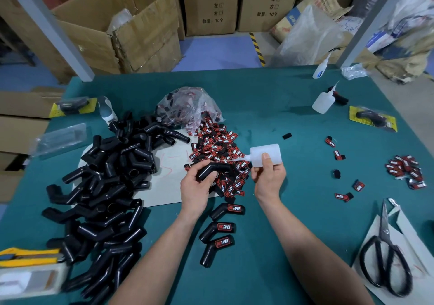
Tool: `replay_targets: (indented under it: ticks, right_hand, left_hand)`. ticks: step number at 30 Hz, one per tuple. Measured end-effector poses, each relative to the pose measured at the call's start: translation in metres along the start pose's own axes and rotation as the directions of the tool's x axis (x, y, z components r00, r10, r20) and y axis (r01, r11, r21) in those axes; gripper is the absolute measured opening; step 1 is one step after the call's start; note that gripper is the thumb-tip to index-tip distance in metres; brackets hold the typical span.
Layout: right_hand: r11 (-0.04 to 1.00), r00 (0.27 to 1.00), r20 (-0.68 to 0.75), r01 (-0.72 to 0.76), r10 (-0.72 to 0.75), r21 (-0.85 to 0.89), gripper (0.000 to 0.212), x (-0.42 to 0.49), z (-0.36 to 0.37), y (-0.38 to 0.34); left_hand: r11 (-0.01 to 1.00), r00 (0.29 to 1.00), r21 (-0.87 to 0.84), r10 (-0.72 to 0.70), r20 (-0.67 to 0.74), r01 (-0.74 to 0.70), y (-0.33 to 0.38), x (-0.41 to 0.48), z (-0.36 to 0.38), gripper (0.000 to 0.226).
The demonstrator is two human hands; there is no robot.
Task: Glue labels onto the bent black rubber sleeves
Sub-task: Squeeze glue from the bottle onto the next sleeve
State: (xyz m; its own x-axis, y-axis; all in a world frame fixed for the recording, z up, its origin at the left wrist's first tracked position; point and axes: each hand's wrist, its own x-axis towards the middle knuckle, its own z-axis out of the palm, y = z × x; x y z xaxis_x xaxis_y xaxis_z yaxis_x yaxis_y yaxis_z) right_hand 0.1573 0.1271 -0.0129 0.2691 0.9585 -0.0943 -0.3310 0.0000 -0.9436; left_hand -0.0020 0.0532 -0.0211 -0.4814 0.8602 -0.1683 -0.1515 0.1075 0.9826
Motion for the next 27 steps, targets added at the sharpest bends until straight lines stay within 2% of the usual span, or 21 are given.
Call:
replay_targets:
  ticks: [6,13,21,27]
  right_hand:
    - [1.000,0.999,-0.025,0.021,-0.020,0.020,0.019,0.0014,-0.0017,-0.0003]
    - [1.000,0.999,-0.039,0.003,-0.002,0.025,0.031,0.0014,-0.0017,0.0001]
    - [0.999,1.000,-0.024,0.001,0.000,0.049,0.042,-0.0002,0.0027,-0.0059]
    - [1.000,0.998,-0.056,-0.002,0.001,-0.015,0.025,-0.0002,0.0028,-0.0054]
  left_hand:
    - [1.000,1.000,0.004,0.014,-0.018,-0.014,-0.0017,0.0003,-0.0002,0.037]
    - [0.999,1.000,0.025,0.021,-0.014,-0.021,-0.0012,0.0006,-0.0009,0.043]
    - [0.999,1.000,0.045,0.020,-0.010,-0.020,0.0007,-0.0007,-0.0001,0.039]
    - [0.999,1.000,0.034,0.013,-0.010,-0.013,0.0025,-0.0014,0.0001,0.036]
